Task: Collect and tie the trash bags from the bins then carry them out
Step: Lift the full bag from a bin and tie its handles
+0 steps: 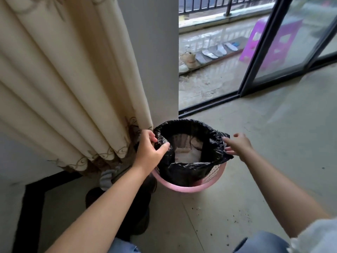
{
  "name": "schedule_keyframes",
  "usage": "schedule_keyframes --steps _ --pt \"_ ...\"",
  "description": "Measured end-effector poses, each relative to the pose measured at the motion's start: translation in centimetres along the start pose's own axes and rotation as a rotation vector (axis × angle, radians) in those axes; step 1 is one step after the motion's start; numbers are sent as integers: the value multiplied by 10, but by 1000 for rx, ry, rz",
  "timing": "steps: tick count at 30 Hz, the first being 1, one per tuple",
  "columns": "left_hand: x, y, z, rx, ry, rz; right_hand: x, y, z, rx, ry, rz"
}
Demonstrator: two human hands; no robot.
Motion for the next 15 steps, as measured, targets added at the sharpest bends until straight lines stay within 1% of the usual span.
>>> schedule_keyframes --steps 2,3,5,6,7,8,9,11,13,14,15 --pt "-1 1 -6 -100 -277 53 5 6 2 24 35 165" --pt "2 1 -8 -107 -400 137 5 9 1 25 43 232" --pt "5 0 -10 -24 -618 374 4 12 0 -14 16 349" --pt "11 -2 -11 -6 -682 404 2 12 0 -33 0 406" --pt "17 -5 -15 1 -690 374 -1 12 -3 -51 -14 424" --pt "20 -8 -19 -20 -652 347 -2 11 -5 -67 -26 401" --pt "19 -13 -23 -65 -600 321 2 10 -6 -79 -34 318" --pt "11 -22 -33 -198 -445 296 18 6 -6 -80 -50 5" --pt "-8 -32 -39 -281 -266 294 47 0 -3 -23 -70 -319" --pt "-18 -35 -40 -269 -185 319 62 -3 0 23 -120 -400" --pt "-29 -37 -39 -225 -125 370 78 -7 3 69 -199 -429"
Point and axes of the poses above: each hand's wrist, its own z-axis away from the middle knuckle, its own y-axis out of the palm, x = y × z, the point moved 2 cm from there along -z, towards the middle knuckle, and after that the axes turned 8 degrees about -y, right-handed, at the moved point
